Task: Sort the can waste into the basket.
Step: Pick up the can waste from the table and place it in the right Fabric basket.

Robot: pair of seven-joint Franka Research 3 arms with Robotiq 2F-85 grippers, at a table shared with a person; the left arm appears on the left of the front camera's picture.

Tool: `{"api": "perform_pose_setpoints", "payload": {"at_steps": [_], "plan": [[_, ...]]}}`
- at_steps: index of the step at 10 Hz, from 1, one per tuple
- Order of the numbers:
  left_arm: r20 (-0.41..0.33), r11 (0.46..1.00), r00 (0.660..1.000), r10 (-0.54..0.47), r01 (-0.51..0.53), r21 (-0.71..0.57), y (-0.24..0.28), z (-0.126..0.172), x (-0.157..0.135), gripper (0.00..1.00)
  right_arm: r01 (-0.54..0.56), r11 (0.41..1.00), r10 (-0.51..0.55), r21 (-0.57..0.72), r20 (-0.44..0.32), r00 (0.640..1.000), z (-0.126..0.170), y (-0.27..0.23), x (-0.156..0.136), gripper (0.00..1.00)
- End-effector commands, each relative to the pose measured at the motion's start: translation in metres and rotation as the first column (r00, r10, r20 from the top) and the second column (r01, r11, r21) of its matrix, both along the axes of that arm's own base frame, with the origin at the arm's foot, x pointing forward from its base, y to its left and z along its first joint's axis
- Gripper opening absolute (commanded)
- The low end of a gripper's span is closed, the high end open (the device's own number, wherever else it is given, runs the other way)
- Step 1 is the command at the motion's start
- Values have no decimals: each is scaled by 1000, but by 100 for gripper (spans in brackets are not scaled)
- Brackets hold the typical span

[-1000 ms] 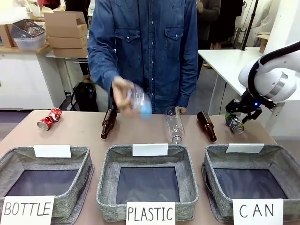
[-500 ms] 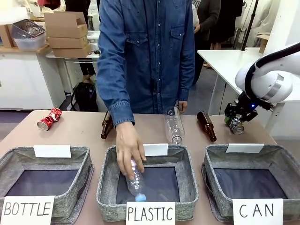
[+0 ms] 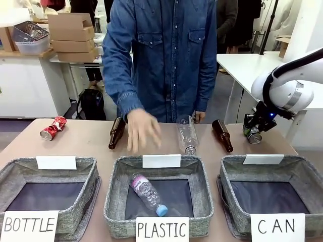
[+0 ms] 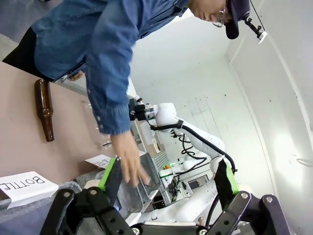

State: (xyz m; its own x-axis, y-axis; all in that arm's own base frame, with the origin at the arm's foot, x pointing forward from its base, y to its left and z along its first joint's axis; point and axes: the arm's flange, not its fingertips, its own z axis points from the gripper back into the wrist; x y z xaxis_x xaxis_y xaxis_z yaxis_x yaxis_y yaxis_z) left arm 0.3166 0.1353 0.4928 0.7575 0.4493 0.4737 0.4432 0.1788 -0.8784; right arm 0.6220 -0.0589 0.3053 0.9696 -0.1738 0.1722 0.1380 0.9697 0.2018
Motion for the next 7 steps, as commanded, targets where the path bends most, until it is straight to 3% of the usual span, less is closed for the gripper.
{"api": "perform_pose_setpoints", "payload": {"at_steps": [1, 2, 3, 4, 5, 6, 7], "plan": [[31, 1000, 1000, 0, 0, -9, -1, 2, 1, 100, 30, 1000, -30, -2, 9, 1000, 8, 1, -2, 0], [31, 1000, 1000, 0, 0, -9, -1, 2, 1, 100, 16, 1000, -16, 16, 8, 1000, 21, 1, -8, 0], [31, 1000, 1000, 0, 0, -9, -1, 2, 1, 100, -75, 993, 78, 96, -26, 997, 61, 0, -27, 0], [31, 1000, 1000, 0, 0, -9, -1, 2, 1, 100, -162, 974, 175, 161, -73, 982, 114, 0, -64, 0], [31, 1000, 1000, 0, 0, -9, -1, 2, 1, 100, -214, 971, 229, 107, -146, 963, 162, 3, -116, 0], [31, 1000, 1000, 0, 0, -9, -1, 2, 1, 100, -328, 934, 346, 140, -138, 928, 192, 14, -168, 0], [31, 1000, 1000, 0, 0, -9, -1, 2, 1, 100, -492, 862, 506, 123, -160, 847, 205, 23, -220, 0]]}}
